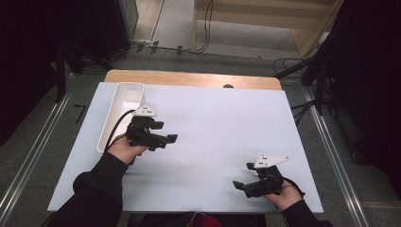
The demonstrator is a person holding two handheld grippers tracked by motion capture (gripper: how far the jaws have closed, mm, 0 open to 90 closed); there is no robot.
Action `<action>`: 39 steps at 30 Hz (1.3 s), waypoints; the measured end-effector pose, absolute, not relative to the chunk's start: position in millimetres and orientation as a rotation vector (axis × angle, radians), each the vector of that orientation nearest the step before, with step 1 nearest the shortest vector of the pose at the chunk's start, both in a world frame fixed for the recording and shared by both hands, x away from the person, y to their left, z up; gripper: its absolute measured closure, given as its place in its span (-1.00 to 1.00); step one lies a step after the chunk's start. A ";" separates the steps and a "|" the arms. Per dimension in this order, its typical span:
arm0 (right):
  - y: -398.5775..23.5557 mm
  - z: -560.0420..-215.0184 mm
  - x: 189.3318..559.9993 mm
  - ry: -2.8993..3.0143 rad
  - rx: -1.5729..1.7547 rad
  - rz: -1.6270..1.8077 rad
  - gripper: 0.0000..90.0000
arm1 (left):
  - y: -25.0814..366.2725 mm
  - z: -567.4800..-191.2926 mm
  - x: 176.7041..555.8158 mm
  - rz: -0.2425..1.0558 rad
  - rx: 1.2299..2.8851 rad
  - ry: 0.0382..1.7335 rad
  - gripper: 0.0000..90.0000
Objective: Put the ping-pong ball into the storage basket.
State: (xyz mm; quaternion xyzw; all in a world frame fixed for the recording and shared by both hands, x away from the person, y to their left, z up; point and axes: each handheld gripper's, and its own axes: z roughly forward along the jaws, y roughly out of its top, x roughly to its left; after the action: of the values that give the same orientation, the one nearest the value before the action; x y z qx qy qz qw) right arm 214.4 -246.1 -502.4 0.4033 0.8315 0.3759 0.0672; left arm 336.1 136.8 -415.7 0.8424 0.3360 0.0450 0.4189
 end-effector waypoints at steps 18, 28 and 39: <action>-245.9 -503.0 214.4 2.515 1.208 1.130 -0.79 | 130.5 -428.4 318.4 0.092 2.152 0.789 -0.52; -246.0 -503.3 214.3 2.517 1.206 1.130 -0.79 | 128.5 -435.9 309.0 0.064 2.168 0.747 -0.52; -245.8 -503.8 214.5 2.526 1.201 1.132 -0.79 | 131.8 -444.3 301.6 0.038 2.195 0.720 -0.52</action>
State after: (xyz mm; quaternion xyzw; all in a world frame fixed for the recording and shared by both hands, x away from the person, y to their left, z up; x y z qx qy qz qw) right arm 214.5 -245.8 -503.8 0.3973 0.8356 0.3743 0.0620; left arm 301.6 131.8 -444.3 0.8691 0.2850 0.0151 0.4040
